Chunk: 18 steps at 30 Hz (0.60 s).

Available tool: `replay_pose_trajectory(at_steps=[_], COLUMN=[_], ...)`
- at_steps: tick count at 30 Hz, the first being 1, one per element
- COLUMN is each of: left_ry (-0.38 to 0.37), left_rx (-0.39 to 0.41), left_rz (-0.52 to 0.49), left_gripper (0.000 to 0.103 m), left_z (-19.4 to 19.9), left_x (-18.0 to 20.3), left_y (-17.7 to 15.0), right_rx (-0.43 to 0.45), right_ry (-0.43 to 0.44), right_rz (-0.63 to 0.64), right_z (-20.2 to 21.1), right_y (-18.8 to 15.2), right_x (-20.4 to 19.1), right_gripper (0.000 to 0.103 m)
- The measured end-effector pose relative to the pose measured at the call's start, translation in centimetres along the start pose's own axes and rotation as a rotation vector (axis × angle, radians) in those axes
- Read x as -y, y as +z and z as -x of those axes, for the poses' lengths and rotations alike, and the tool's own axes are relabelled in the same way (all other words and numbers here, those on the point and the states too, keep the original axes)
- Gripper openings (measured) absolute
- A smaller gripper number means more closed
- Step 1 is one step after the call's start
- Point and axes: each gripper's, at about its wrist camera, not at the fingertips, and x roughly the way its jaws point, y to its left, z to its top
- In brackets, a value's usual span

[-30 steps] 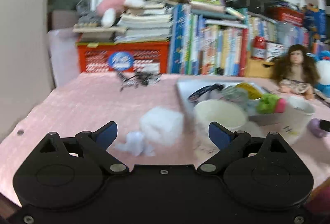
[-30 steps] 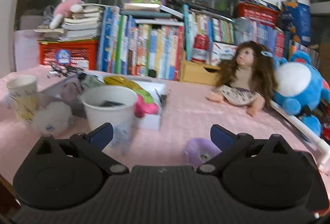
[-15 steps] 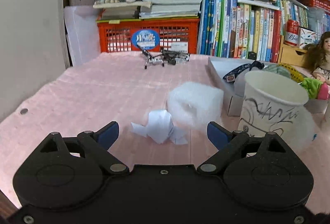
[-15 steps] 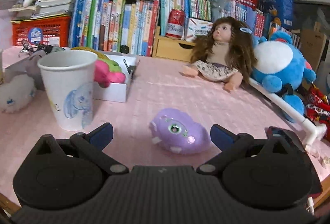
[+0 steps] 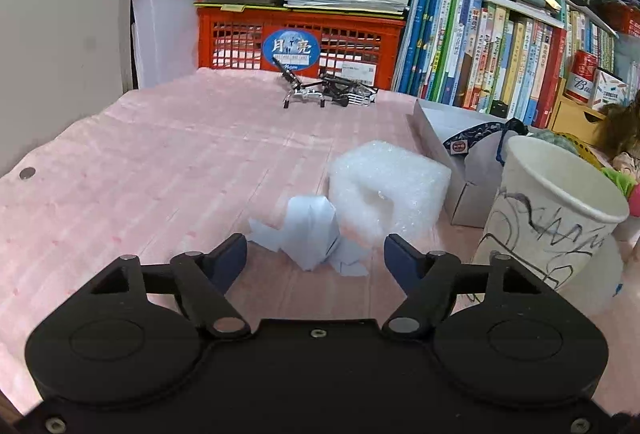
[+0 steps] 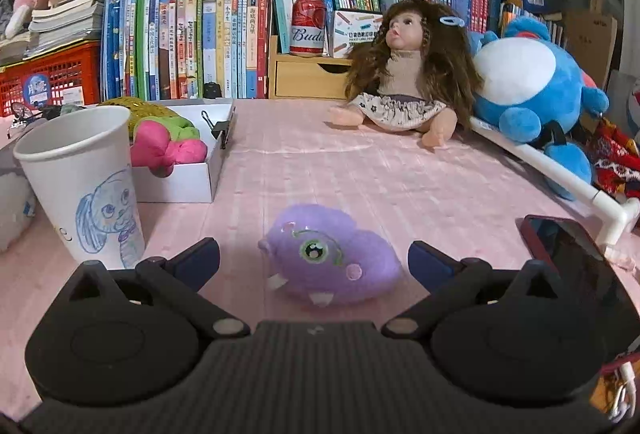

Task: Organize soft objects
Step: 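Grasp the white paper with the left tool while the right tool grasps the purple plush toy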

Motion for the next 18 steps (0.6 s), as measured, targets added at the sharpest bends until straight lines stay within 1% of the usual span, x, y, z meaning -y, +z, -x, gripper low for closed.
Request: replay_pose_trajectory(at_steps=[5,7,13,18], left_ry=[0.001,0.000,-0.001,0.000], left_rx=[0.000,-0.002,0.002,0.004], left_rz=[0.002,0.001,-0.005,-0.007], left_gripper=[0.066,0.060,0.047,0.044], left_z=[-0.1,-0.1,0.0,0.1], left_x=[-0.1,-0.1,0.1,0.2], left_y=[0.0,0.0,0.1,0.1], right_rx=[-0.028,-0.041,-0.061,-0.069], right_ry=[-0.011,-0.014,-0.020,-0.017], right_rz=[-0.008,-0.007,-0.002,-0.007], right_z=[-0.5,-0.7,-1.0,-1.1], right_y=[0.2,0.2,0.2,0.3], right_x=[0.1,0.0,-0.1,-0.1], right_gripper=[0.103,0.103,0.103,0.103])
